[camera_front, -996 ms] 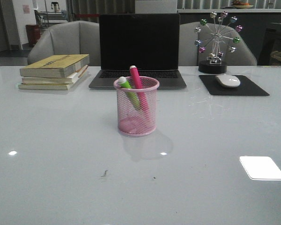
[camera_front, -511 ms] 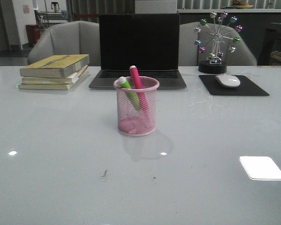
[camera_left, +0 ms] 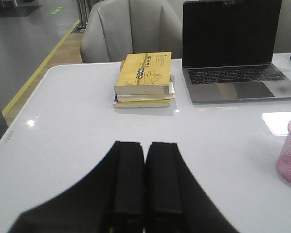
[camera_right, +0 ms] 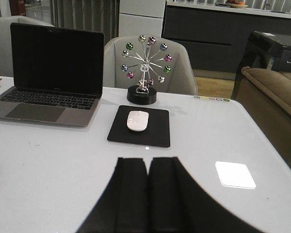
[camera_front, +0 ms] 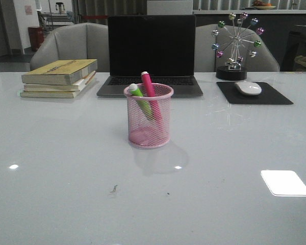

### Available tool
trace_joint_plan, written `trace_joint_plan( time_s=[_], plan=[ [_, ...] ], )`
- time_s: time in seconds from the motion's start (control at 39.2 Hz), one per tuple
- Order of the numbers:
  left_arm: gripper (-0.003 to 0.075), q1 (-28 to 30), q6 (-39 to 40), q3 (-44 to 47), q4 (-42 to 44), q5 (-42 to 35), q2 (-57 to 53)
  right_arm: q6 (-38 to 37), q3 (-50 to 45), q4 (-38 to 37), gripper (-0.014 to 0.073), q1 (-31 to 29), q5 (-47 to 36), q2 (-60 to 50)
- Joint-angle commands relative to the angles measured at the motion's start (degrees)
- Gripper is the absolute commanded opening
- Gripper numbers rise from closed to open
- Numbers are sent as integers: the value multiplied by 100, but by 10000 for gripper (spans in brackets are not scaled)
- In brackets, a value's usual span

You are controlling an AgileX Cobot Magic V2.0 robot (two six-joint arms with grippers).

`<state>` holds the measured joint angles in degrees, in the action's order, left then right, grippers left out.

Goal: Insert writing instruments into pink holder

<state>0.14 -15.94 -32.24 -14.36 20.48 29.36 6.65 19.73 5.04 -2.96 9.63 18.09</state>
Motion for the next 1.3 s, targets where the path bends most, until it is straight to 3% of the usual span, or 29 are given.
trace_joint_plan(
  time_s=[0.0,0.49,0.74,0.97,1.28],
  plan=[
    [92,3,-4,-167,-51,-474,1,49,-187,-29,28,-1,-559,-341],
    [92,3,-4,-167,-441,-474,1,49,-1842,-29,28,349,-477,-1981],
    [92,3,-4,-167,-441,-474,1,49,-2119,-29,28,648,-450,-1981],
    [92,3,-4,-167,-419,-474,1,49,-2152,-29,28,648,55,-1975],
    [92,3,33,-167,-545,-455,1,49,-2152,-29,28,648,71,-1975]
  ],
)
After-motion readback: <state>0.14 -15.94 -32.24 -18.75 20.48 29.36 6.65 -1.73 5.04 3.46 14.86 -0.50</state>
